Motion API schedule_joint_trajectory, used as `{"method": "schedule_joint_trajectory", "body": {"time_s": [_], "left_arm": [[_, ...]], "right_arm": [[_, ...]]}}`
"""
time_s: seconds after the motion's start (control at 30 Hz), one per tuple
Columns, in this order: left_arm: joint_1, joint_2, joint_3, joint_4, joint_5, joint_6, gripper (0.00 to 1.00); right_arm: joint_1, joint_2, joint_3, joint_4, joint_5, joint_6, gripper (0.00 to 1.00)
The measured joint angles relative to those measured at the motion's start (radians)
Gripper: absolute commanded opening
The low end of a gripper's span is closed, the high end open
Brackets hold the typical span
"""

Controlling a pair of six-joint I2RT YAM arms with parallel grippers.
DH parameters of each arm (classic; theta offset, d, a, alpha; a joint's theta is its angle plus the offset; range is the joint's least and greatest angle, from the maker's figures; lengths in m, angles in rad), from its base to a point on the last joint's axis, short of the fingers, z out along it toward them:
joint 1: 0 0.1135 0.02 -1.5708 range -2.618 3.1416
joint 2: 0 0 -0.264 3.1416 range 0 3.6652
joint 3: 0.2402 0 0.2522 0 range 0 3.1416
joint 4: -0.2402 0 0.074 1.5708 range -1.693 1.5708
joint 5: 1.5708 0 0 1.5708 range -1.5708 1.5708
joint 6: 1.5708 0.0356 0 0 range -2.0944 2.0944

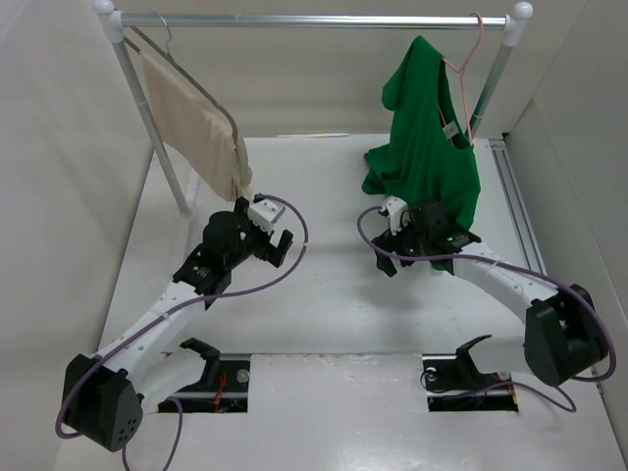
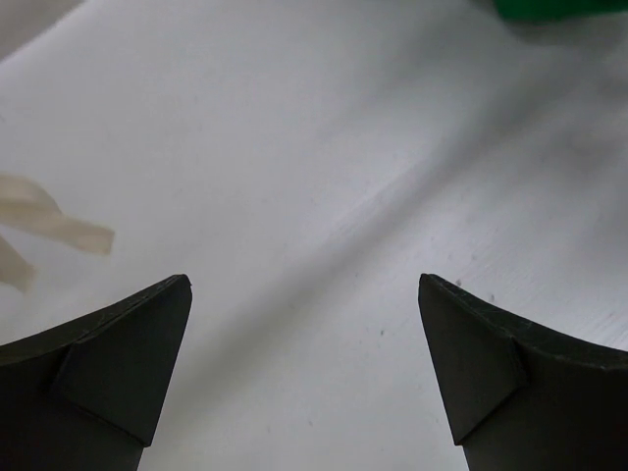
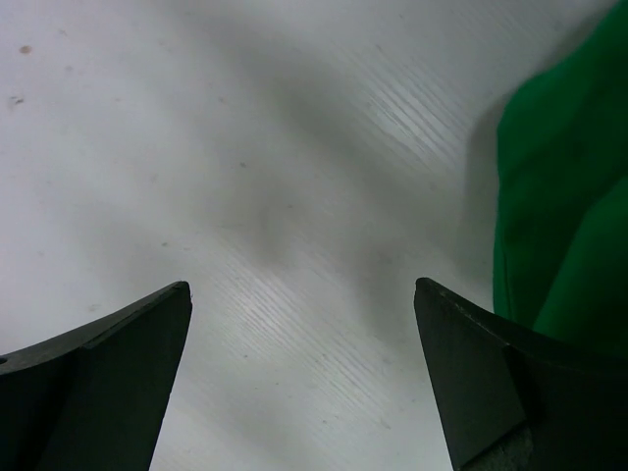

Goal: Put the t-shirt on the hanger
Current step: Hang the hanger with tshirt onto the clothesline

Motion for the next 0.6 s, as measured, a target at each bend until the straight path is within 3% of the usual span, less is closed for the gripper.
{"method": "schedule_joint_trajectory", "body": {"time_s": [0.2, 0.6], "left_arm": [[0.000, -0.023, -0.108, -0.001, -0.076, 0.001, 1.00], [0.000, -0.045, -0.124, 0.014, -0.113, 0.000, 1.00]], "right_arm": [[-0.041, -0.022, -0.064, 0.087, 0.010, 0.048, 1.00], [-0.072, -0.030, -0.090, 0.125, 0.018, 0.051, 1.00]]}}
